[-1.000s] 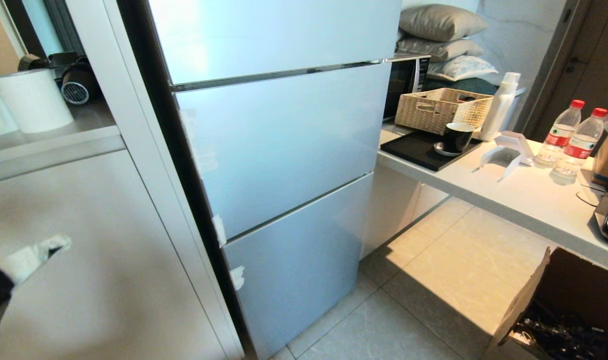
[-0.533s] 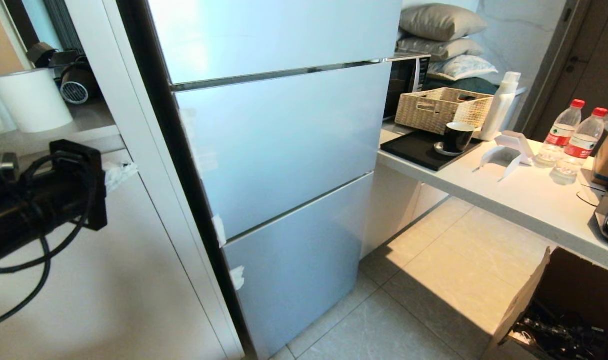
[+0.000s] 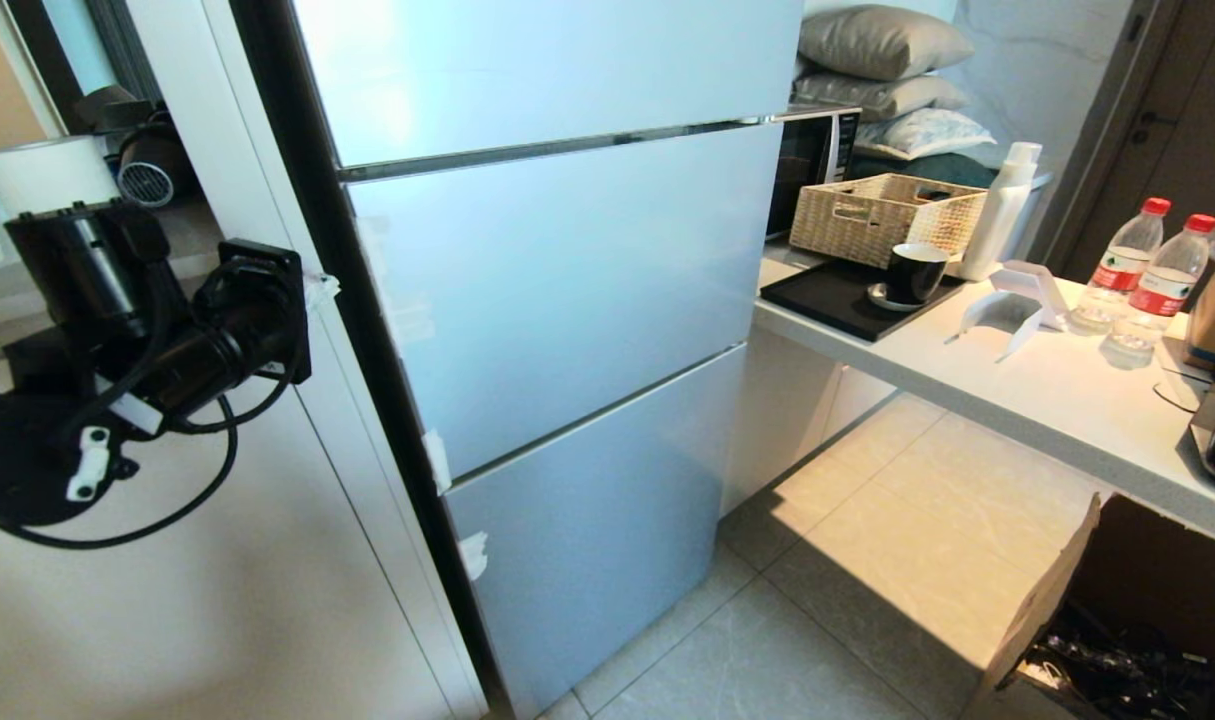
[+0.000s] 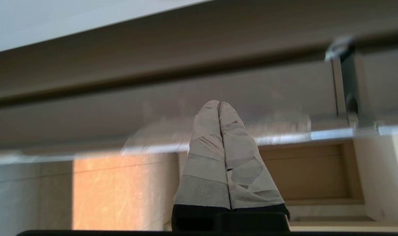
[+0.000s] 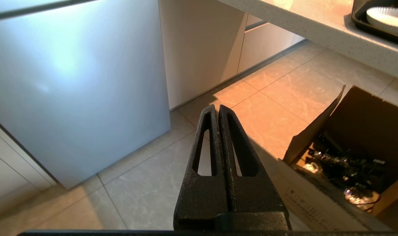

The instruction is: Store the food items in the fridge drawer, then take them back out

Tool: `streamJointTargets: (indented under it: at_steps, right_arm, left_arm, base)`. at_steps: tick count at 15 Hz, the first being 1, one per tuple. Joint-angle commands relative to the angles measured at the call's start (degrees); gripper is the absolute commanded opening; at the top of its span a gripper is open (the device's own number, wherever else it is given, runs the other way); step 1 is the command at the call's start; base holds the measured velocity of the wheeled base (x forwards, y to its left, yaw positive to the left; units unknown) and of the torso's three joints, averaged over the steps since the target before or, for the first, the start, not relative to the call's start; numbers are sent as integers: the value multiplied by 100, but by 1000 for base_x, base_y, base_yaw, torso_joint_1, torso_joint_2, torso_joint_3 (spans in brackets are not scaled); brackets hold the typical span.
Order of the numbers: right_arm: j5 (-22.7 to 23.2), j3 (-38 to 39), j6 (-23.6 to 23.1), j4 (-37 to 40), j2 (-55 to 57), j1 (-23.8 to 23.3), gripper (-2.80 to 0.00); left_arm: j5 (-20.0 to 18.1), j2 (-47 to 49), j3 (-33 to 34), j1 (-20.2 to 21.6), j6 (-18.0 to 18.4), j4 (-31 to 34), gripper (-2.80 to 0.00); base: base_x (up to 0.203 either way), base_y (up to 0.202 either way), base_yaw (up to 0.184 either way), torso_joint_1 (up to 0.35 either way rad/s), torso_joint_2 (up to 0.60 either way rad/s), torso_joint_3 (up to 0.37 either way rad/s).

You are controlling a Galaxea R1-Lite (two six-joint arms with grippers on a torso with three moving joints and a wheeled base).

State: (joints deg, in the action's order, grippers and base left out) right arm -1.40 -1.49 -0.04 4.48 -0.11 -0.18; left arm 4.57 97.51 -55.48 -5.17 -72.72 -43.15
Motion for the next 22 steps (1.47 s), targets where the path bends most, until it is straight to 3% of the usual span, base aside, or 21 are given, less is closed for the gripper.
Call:
streamJointTargets:
  at_steps: [1, 3, 9, 18, 22]
  right_arm:
    - [-15, -7, 72, 1, 11, 1, -280]
    - [-27, -9, 163, 1, 11, 1, -280]
    - [-27, -9, 163, 1, 11, 1, -280]
    - [-9, -18, 180, 1, 11, 1, -280]
    - [-9, -18, 180, 1, 11, 1, -280]
  left_arm:
    - [9, 334, -279, 6, -160, -21, -280]
    - [0, 444, -411, 7, -313, -26, -280]
    - [-18, 664, -508, -98, -322, -158, -280]
    - [-37, 421, -334, -666, -292, -120, -280]
    - [-19, 26, -49, -1128, -272, -76, -280]
  base:
    - [0, 0, 0, 0, 0, 0]
    - [0, 0, 0, 0, 0, 0]
    - [0, 0, 0, 0, 0, 0]
    - [0, 0, 0, 0, 0, 0]
    - [0, 0, 0, 0, 0, 0]
